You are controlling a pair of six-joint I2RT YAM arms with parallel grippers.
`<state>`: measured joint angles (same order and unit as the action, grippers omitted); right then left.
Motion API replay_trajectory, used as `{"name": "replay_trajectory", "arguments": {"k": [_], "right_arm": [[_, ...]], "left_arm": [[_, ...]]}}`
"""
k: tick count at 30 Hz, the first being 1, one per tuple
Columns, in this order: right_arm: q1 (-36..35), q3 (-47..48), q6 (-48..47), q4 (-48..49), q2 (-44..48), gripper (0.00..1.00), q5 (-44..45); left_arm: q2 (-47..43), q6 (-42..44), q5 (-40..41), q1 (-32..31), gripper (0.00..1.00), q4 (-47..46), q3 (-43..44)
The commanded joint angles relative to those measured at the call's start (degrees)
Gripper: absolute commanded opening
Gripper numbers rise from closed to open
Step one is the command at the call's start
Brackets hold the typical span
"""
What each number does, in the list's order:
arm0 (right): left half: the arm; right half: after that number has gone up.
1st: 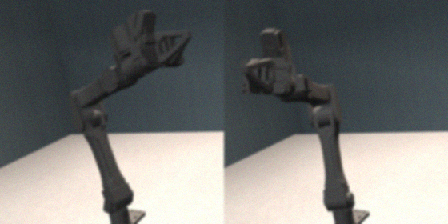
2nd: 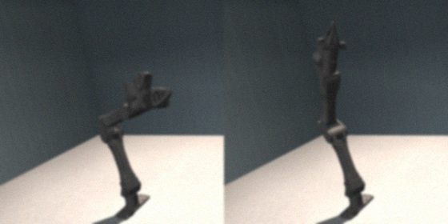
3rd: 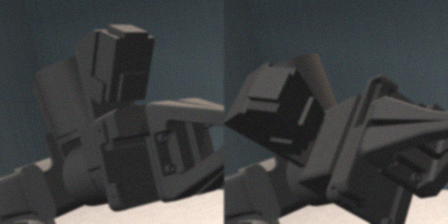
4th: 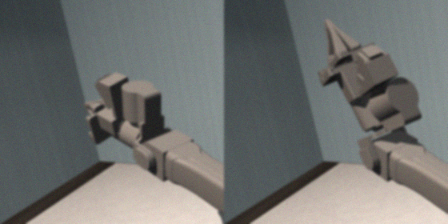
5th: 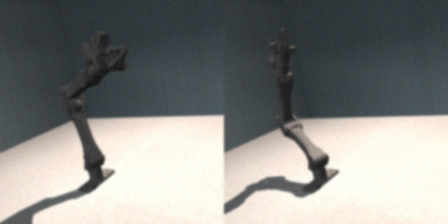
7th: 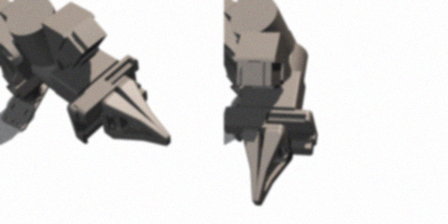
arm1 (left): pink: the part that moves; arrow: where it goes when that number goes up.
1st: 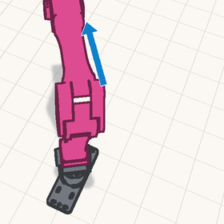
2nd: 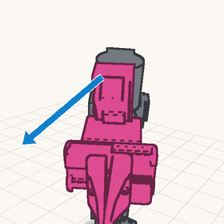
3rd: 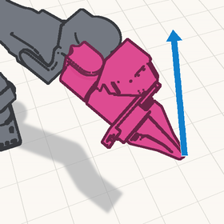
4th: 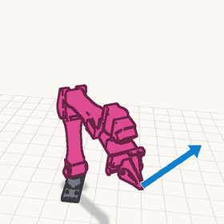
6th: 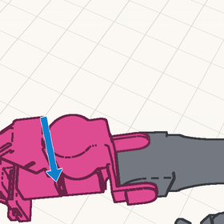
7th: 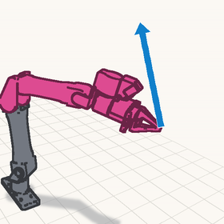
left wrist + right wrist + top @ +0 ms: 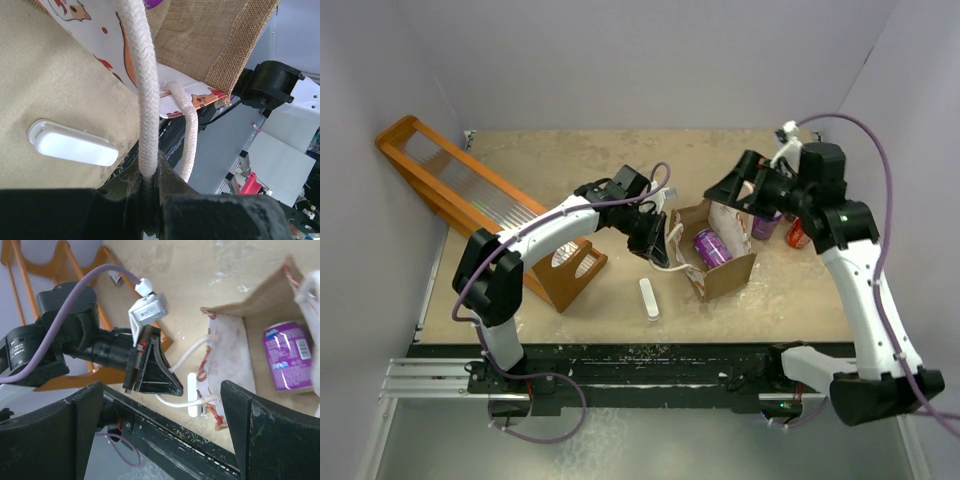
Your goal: Take the beverage out of the canvas bag
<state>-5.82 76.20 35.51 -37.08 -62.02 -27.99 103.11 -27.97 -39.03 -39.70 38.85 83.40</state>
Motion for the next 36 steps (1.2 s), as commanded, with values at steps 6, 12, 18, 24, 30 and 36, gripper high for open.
{"name": "replay_trajectory", "arguments": {"k": [6,12,18,24,30,36], "right_arm": [[-18.81,10.39,-13.76,-8.36,-11.59,1.0,18.91],[-23.18,8.96,-23.05,-12.23,-16.66,1.0,29.81],[-25.85,5.13,-32.24,-8.61,-17.8,1.0,34.09],[-26.3,-0.86,-37.25,-1.73,-17.67,0.91,31.27],[-26.3,-2.48,-39.74,-1.68,-23.3,0.74,33.21],[-26.2,-4.24,-37.15,-0.48,-27.11,0.73,41.45]], "left_arm": [[-3.79,-0.09,-0.56,-0.02,0.0,-0.66,-0.79],[-3.18,1.04,0.58,0.08,0.0,1.01,0.5],[-2.53,1.6,1.22,0.08,0.0,2.18,1.55],[-2.22,1.51,1.81,0.07,0.0,2.37,1.95],[-2.16,1.73,2.59,0.12,0.0,2.89,2.3],[-2.16,2.55,3.79,0.24,0.0,3.95,3.02]]}}
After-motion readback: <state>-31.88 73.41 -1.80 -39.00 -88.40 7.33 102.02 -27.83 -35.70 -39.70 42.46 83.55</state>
